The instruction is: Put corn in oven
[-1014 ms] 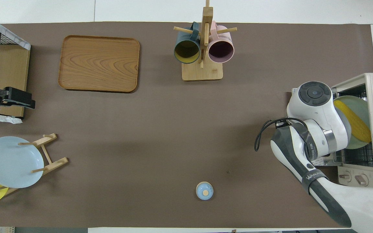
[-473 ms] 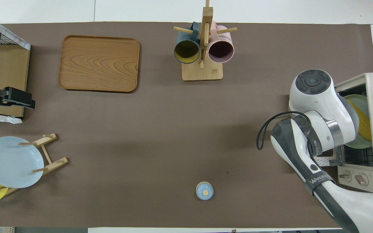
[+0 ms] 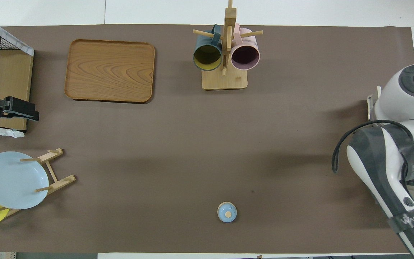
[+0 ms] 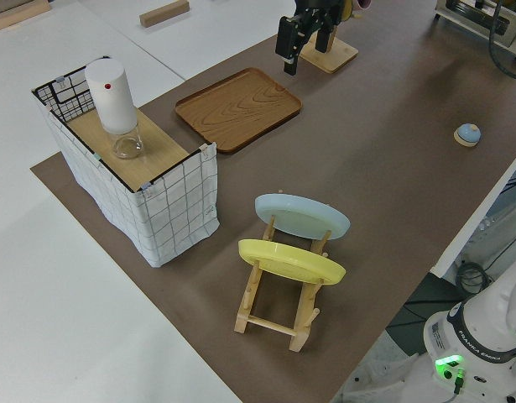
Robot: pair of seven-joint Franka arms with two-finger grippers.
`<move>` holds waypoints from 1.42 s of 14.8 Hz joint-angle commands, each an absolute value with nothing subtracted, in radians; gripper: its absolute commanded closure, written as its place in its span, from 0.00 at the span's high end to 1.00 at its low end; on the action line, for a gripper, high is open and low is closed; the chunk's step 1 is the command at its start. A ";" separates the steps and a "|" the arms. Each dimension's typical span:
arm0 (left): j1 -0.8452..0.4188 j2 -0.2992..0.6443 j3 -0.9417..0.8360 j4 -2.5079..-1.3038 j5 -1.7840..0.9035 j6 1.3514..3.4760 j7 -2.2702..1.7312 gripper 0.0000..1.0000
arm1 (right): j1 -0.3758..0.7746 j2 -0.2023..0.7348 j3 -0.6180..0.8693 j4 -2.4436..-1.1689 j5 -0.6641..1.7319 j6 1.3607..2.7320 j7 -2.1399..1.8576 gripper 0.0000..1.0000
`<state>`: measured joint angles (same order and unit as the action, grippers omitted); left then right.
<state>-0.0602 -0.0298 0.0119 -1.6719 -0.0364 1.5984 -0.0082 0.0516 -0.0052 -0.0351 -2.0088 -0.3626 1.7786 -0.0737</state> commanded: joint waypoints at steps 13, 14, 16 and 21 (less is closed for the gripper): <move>-0.052 -0.043 0.005 -1.672 -0.014 1.585 -0.003 1.00 | -0.008 -0.063 -0.023 -1.846 -0.109 1.640 -0.209 0.55; -0.052 -0.041 0.005 -1.672 -0.014 1.585 -0.003 1.00 | -0.009 -0.052 -0.025 -1.827 -0.053 1.641 -0.198 1.00; -0.052 -0.043 0.006 -1.672 -0.014 1.585 -0.003 1.00 | -0.008 -0.046 -0.023 -1.804 -0.029 1.637 -0.152 1.00; -0.052 -0.043 0.005 -1.672 -0.014 1.585 -0.003 1.00 | -0.008 -0.046 -0.006 -1.770 -0.021 1.612 -0.130 1.00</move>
<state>-0.0602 -0.0298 0.0119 -1.6719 -0.0364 1.5984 -0.0082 -0.0033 -0.0640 -0.0159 -1.8173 -0.0479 1.6502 -0.1466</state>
